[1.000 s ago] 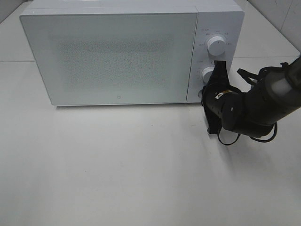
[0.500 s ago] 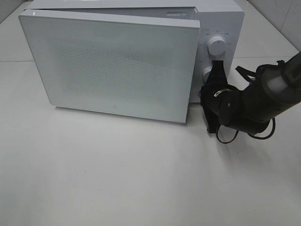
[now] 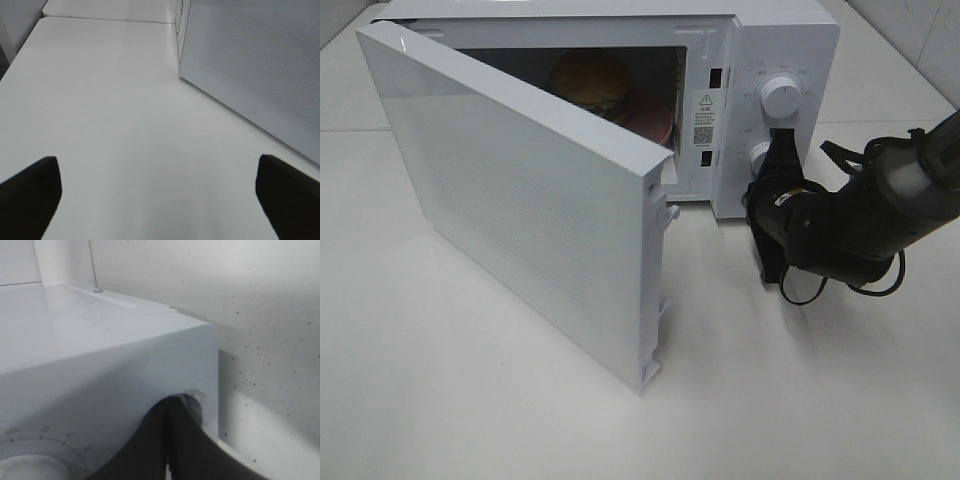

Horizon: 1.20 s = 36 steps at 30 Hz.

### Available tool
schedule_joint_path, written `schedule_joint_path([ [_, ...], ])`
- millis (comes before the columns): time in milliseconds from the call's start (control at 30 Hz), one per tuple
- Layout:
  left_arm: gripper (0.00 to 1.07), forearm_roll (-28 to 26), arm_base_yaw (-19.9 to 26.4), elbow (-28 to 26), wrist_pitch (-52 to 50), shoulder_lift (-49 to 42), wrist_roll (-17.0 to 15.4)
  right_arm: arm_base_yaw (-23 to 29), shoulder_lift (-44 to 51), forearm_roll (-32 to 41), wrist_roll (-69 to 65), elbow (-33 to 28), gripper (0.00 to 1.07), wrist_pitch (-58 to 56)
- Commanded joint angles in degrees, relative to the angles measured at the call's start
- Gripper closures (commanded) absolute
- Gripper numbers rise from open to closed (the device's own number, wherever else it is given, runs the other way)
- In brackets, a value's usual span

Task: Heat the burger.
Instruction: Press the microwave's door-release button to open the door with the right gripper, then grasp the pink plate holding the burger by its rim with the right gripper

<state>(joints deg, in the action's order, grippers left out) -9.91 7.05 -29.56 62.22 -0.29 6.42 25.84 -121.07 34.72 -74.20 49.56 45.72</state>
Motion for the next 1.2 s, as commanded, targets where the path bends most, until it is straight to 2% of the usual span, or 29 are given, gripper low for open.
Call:
schedule_joint_path([
  [33,0.09,-0.3,0.1,-0.1,-0.7,-1.0,-0.2,-0.8,1.7,-0.9,0.5,2.2,1.07,12.9],
  [433,0.09,-0.3,0.1,-0.1,-0.7,-1.0,-0.2,2.3,1.7,-1.3,-1.5,-2.9,1.07,8.3],
  [767,0.09,-0.3,0.1,-0.1,-0.7,-1.0,-0.2,3.0,4.6,-5.2,-3.1,-7.2,1.07,1.7],
  [933,0.09,-0.3,0.1,-0.1,-0.7,-1.0,-0.2,3.0,9.7,-7.8,-2.5,-12.0,1.07,-0.2],
  [1033,0.09,-0.3,0.1,-0.1,-0.7,-1.0,-0.2,3.0,10.5,-7.9,-1.8,-12.5,1.07,-0.7],
  [1200,0.09,-0.3,0.1,-0.1,-0.7,-1.0,-0.2,3.0,18.3,-8.2,7.4,-15.4,1.07,-6.0],
])
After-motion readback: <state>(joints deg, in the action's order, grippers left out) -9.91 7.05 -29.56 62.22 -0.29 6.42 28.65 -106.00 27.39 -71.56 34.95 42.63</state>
